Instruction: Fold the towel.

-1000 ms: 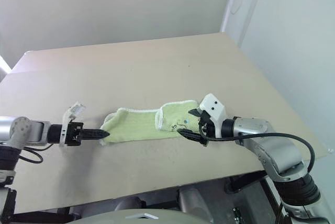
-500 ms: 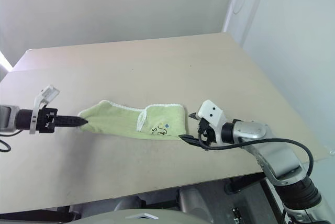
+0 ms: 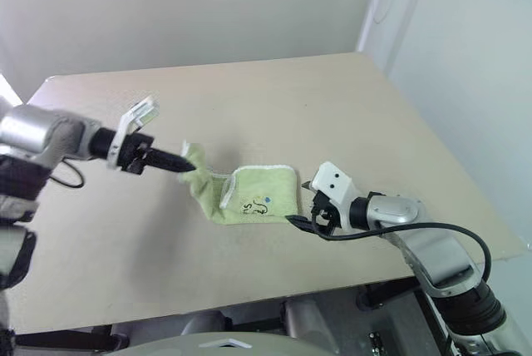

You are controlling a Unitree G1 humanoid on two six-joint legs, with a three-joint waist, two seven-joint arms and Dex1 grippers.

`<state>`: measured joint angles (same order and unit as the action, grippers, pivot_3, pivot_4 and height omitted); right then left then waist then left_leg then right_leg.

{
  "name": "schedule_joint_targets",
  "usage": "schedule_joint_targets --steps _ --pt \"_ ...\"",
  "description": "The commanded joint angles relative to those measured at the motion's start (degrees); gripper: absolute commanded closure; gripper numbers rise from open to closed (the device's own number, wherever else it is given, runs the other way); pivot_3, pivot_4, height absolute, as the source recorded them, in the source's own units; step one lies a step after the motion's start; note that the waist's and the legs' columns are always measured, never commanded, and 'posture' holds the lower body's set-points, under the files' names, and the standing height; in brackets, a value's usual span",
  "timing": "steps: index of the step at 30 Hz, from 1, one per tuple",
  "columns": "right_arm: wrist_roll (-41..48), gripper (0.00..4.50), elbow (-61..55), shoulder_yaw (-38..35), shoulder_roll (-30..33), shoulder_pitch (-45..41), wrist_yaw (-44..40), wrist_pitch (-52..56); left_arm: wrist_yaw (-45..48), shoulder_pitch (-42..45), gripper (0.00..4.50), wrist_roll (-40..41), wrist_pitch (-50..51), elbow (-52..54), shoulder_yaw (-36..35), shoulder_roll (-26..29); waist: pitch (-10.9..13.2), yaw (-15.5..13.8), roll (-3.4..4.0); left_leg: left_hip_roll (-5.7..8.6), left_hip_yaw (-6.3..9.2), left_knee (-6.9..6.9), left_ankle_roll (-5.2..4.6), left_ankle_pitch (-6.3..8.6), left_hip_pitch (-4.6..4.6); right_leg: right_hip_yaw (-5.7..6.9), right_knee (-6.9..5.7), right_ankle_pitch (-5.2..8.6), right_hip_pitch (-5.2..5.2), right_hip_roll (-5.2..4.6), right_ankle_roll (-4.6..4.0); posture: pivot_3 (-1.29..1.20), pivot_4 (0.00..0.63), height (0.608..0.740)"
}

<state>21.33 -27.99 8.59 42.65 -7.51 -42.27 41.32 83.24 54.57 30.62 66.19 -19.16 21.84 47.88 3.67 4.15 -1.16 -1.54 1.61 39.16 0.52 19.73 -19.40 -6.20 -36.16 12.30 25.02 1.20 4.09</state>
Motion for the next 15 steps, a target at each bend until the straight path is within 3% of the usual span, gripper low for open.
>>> schedule_joint_targets --steps 1,7,15 --pt "0.14 0.24 -3.32 -1.63 -0.72 0.76 1.78 0.71 5.00 3.82 4.31 -3.97 -5.36 -2.90 4.54 -2.76 0.01 -0.10 0.02 0.00 0.01 -0.01 0.00 0.00 0.00 0.00 0.00 0.00 0.00 0.01 0.00 0.00 0.000 0.712" --pt "0.61 0.24 -6.96 -4.66 -0.82 5.16 4.87 2.50 9.26 9.52 4.31 -6.60 -13.66 -8.17 12.36 -10.90 0.04 -0.91 -0.03 0.00 0.04 0.02 0.00 0.00 -0.08 0.00 0.00 0.00 0.03 0.02 0.00 0.00 0.000 0.712" --pt "0.41 0.24 -11.47 -7.63 -1.18 10.51 8.67 5.00 9.26 14.31 4.31 -9.09 -24.57 -20.55 16.59 -22.87 0.05 -1.21 -0.04 0.06 -0.01 0.05 -0.01 0.00 -0.07 -0.15 -0.01 0.01 -0.05 0.05 0.01 0.00 0.000 0.712"
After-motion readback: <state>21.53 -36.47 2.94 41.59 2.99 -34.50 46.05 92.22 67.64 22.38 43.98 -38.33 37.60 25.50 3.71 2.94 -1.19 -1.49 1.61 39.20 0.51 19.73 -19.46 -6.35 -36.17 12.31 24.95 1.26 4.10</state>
